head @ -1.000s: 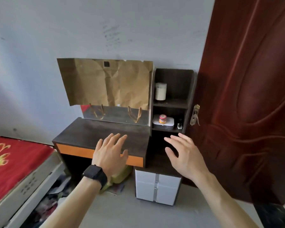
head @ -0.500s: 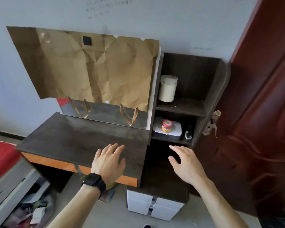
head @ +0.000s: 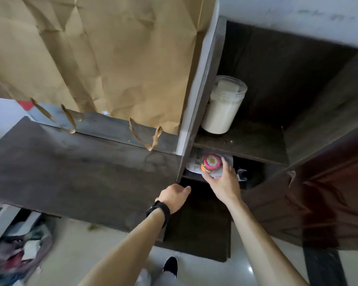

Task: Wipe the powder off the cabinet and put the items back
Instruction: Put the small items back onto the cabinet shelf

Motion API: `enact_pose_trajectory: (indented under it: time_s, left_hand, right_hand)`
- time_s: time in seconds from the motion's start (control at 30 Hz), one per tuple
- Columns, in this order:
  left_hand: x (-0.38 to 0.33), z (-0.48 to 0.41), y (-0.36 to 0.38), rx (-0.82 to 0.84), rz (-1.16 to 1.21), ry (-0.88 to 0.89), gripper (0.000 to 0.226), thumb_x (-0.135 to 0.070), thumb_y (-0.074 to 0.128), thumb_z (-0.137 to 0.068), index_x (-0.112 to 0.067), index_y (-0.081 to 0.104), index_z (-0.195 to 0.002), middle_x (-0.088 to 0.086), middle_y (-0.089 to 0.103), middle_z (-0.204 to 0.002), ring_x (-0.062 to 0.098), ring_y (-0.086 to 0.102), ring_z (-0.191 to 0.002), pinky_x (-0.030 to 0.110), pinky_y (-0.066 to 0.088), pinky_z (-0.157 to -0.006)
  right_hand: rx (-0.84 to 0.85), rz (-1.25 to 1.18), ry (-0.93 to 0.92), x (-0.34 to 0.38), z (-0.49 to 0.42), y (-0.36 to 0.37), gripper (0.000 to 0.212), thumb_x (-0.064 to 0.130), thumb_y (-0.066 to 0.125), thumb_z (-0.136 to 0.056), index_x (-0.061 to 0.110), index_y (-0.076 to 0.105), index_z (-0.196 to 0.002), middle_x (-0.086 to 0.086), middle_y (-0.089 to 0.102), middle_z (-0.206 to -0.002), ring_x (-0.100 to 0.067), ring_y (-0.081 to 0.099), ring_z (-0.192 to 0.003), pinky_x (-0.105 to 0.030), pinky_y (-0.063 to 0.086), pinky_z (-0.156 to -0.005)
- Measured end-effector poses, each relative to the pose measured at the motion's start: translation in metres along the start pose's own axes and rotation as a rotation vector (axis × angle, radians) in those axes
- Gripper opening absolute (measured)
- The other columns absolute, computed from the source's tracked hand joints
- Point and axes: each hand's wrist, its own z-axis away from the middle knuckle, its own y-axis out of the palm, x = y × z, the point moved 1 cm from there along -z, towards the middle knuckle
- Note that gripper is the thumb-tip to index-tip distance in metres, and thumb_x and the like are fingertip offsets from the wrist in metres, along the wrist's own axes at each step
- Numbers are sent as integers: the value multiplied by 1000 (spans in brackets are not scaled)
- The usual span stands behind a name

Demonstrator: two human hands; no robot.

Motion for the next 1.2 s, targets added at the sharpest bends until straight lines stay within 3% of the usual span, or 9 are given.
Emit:
enact_pose_trajectory:
  time_s: [0.07,0.17,0.3,0.5,0.63,0.8,1.0,1.1,1.2]
  left_hand:
    - [-17,-20,6,35,206,-54,61,-74,41,-84,-20,67,-95,-1,70,-105,23,63,-104,37,48,-98]
    - [-37,-46,12,56,607,-165,62,-67,49,-89,-11,69,-109,0,71,-98,18,66,-95,36,51,-94]
    - [-56,-58,12,96,797,-249,48,-53,53,-95,-11,66,-113,0,71,-95,11,65,-76,22,40,-53]
    - [-51,-59,15,96,771,-219,48,-53,56,-93,-11,67,-114,0,72,-111,10,67,-80,20,39,-52]
    - [-40,-51,14,93,768,-146,34,-53,56,-94,-22,68,-99,-7,76,-99,8,70,-84,28,43,-65]
    - [-20,-37,8,156,721,-138,34,-54,60,-91,-23,70,-99,-13,77,-87,5,70,-86,32,46,-81]
    - [2,-15,-8,156,537,-59,33,-53,56,-94,-23,69,-101,-12,77,-87,4,71,-78,25,43,-68]
    - [16,-8,-28,196,415,-26,36,-55,55,-94,-23,69,-104,-11,77,-91,11,72,-91,25,43,-68]
    - [35,-4,-52,239,285,5,37,-57,54,-93,-25,68,-104,-12,77,-91,6,72,-87,25,47,-73]
  right_hand:
    - [-1,-14,53,-2,-9,7,88,59,72,-80,22,34,-151,-9,45,-148,-25,50,-131,-26,38,-91]
    - [-8,-90,129,-7,-16,17,83,61,73,-79,26,40,-147,-5,51,-144,-23,51,-130,-23,37,-93]
    - [-14,-134,172,-11,-12,22,85,63,72,-78,29,36,-147,-3,52,-142,-20,51,-128,-23,37,-92]
    - [-28,-172,198,-11,-14,23,84,61,74,-77,28,39,-146,0,55,-140,-16,52,-126,-21,36,-92]
    - [-24,-216,164,-11,-13,22,79,59,75,-78,28,42,-143,5,58,-136,-2,50,-110,-4,33,-81]
    - [-37,-261,114,-9,-6,19,71,54,75,-80,28,45,-139,13,57,-120,14,53,-90,8,35,-66]
    - [-38,-355,149,-24,8,20,69,56,77,-77,34,44,-133,12,65,-110,9,60,-89,3,41,-66]
    - [-30,-372,124,-32,17,23,63,52,80,-76,39,45,-127,26,70,-93,15,63,-84,4,39,-67]
    - [-15,-431,76,-37,33,31,53,57,78,-72,51,46,-113,39,65,-100,16,63,-91,-1,43,-73]
